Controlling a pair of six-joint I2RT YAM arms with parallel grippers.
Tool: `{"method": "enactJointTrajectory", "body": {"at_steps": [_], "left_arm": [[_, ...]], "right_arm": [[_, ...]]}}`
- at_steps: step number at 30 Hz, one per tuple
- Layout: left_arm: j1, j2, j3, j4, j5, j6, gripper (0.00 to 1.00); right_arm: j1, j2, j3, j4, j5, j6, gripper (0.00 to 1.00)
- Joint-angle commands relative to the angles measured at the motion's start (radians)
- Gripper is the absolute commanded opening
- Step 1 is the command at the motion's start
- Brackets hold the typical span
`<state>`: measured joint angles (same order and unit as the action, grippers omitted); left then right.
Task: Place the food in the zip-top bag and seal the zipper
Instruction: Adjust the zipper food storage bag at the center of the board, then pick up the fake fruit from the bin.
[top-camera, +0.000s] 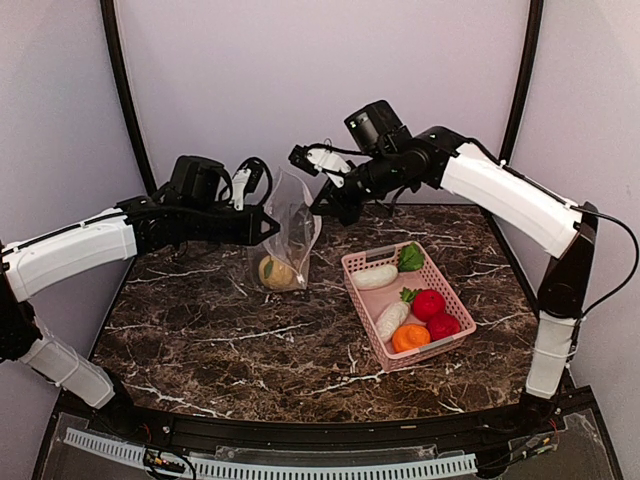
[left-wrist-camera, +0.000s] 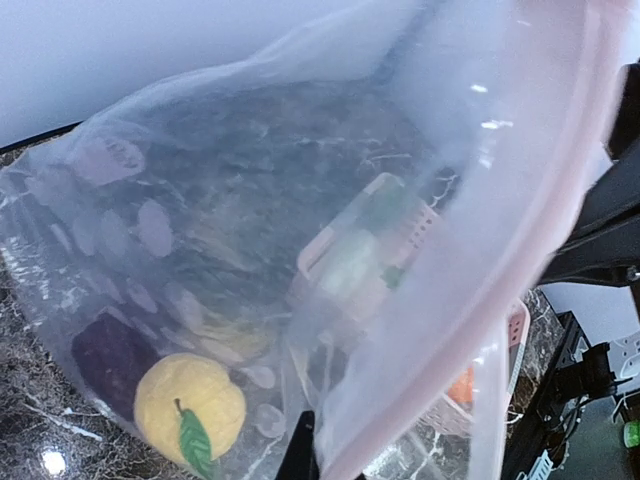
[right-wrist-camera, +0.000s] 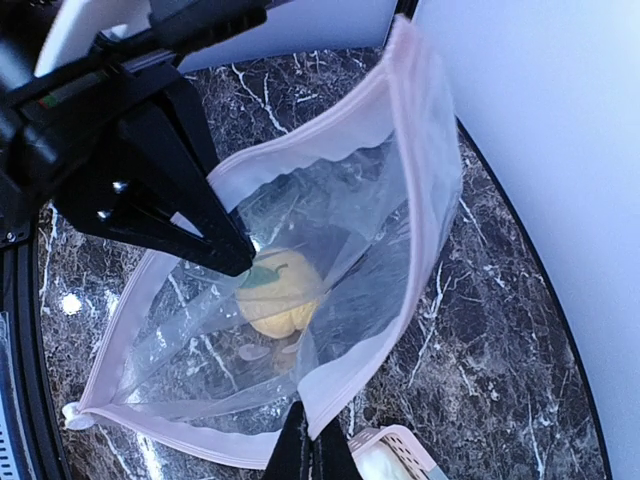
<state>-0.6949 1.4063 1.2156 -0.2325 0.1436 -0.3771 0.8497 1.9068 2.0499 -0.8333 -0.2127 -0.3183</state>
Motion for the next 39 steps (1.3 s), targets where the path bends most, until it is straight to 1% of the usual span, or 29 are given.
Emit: {"method": "enactJointTrajectory", "body": {"at_steps": [1, 4, 6, 10, 13, 15, 18, 19, 21, 22, 23, 26, 28, 30, 32, 36, 39], "left_arm": [[0.027, -0.028, -0.012, 0.0, -0.051, 0.02, 0.01], [0.033, -0.051, -0.018, 0.01, -0.054, 0.03, 0.01], [0.036, -0.074, -0.026, 0.027, -0.047, 0.037, 0.01], [0.038, -0.155, -0.078, 0.117, -0.031, 0.059, 0.01], [0.04, -0.206, -0.112, 0.168, -0.038, 0.074, 0.01], [0.042, -0.204, -0.111, 0.16, -0.045, 0.076, 0.01], [0.044, -0.178, -0.09, 0.133, -0.047, 0.069, 0.01], [0.044, -0.164, -0.087, 0.121, -0.044, 0.061, 0.01], [0.044, -0.144, -0.081, 0.113, -0.038, 0.054, 0.01], [0.044, -0.139, -0.081, 0.11, -0.036, 0.051, 0.01], [0.044, -0.129, -0.08, 0.109, -0.031, 0.046, 0.01], [0.044, -0.11, -0.074, 0.098, -0.027, 0.039, 0.01], [0.045, -0.101, -0.073, 0.094, -0.027, 0.036, 0.01], [0.045, -0.091, -0.072, 0.093, -0.028, 0.033, 0.01], [0.045, -0.087, -0.069, 0.09, -0.025, 0.032, 0.01], [0.045, -0.078, -0.07, 0.091, -0.016, 0.029, 0.01], [0.045, -0.068, -0.067, 0.088, -0.006, 0.026, 0.01]], "right_arm": [[-0.007, -0.022, -0.005, 0.012, 0.026, -0.004, 0.0], [-0.008, 0.002, -0.025, 0.01, 0.04, -0.006, 0.0], [-0.009, 0.015, -0.016, 0.01, 0.09, -0.009, 0.0], [-0.018, 0.022, 0.005, 0.012, 0.149, -0.013, 0.0], [-0.018, 0.014, 0.005, 0.012, 0.138, -0.016, 0.0], [-0.019, 0.006, 0.006, 0.011, 0.112, -0.022, 0.01], [-0.018, -0.01, 0.005, 0.004, 0.058, -0.036, 0.06], [-0.018, -0.016, 0.003, 0.003, 0.042, -0.038, 0.12], [-0.019, -0.031, -0.006, -0.003, 0.02, -0.042, 0.41], [-0.019, -0.046, -0.02, -0.01, 0.004, -0.059, 0.51], [-0.02, -0.06, -0.04, -0.015, -0.011, -0.072, 0.55], [-0.025, -0.13, -0.145, -0.011, -0.049, -0.13, 0.62], [-0.041, -0.18, -0.229, 0.005, -0.065, -0.162, 0.64], [-0.078, -0.237, -0.357, 0.035, -0.072, -0.196, 0.64], [-0.147, -0.294, -0.482, 0.078, -0.096, -0.207, 0.64], [-0.306, -0.396, -0.675, 0.114, -0.197, -0.215, 0.64], [-0.356, -0.477, -0.807, 0.139, -0.168, -0.258, 0.61]]}}
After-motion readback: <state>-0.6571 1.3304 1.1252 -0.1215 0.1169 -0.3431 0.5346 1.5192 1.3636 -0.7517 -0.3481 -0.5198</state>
